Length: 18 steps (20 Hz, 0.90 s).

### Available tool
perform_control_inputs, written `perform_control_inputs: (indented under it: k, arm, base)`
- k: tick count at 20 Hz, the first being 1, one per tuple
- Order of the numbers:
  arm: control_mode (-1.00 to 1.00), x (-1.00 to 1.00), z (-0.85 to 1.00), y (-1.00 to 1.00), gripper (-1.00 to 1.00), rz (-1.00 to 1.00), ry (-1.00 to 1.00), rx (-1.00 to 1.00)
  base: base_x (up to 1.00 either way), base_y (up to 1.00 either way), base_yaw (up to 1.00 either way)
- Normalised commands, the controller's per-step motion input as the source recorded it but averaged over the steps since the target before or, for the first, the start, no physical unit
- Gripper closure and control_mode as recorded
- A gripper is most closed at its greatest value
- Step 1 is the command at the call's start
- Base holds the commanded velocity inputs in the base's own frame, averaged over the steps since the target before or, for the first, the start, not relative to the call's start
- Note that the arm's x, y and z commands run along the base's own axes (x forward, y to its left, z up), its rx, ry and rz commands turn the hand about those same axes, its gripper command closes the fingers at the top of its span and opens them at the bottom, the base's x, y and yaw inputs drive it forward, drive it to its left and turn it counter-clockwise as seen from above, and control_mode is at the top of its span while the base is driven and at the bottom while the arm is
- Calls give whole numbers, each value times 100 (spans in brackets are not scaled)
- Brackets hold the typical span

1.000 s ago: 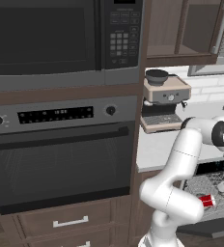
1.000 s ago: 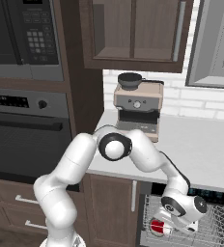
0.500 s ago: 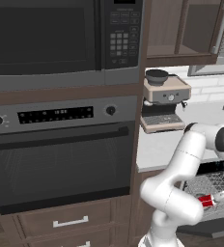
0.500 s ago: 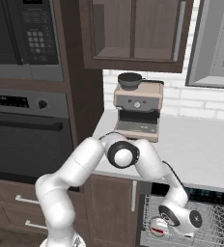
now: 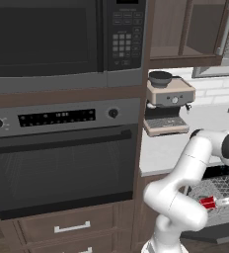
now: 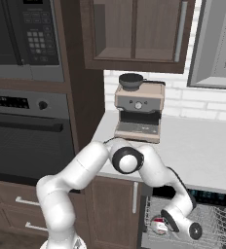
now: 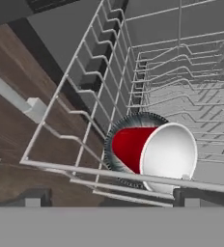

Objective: Pick up the cup and bowl from the counter, place them in the dishwasher, and close the dishwasher door.

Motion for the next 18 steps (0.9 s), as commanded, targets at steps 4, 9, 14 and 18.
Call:
perform_control_inputs:
  k: [4, 9, 14, 18]
  arm:
    - [-100, 75, 0, 18, -100, 0, -16, -2]
    - [-100, 89, 0, 26, -100, -1, -15, -2]
    - [-100, 45, 18, -8, -100, -6, 2, 0]
    - [-100, -42, 58, -39, -100, -10, 27, -6]
  base:
    - [0, 0, 0]
    - [0, 0, 0]
    - [0, 0, 0]
    - [0, 0, 0]
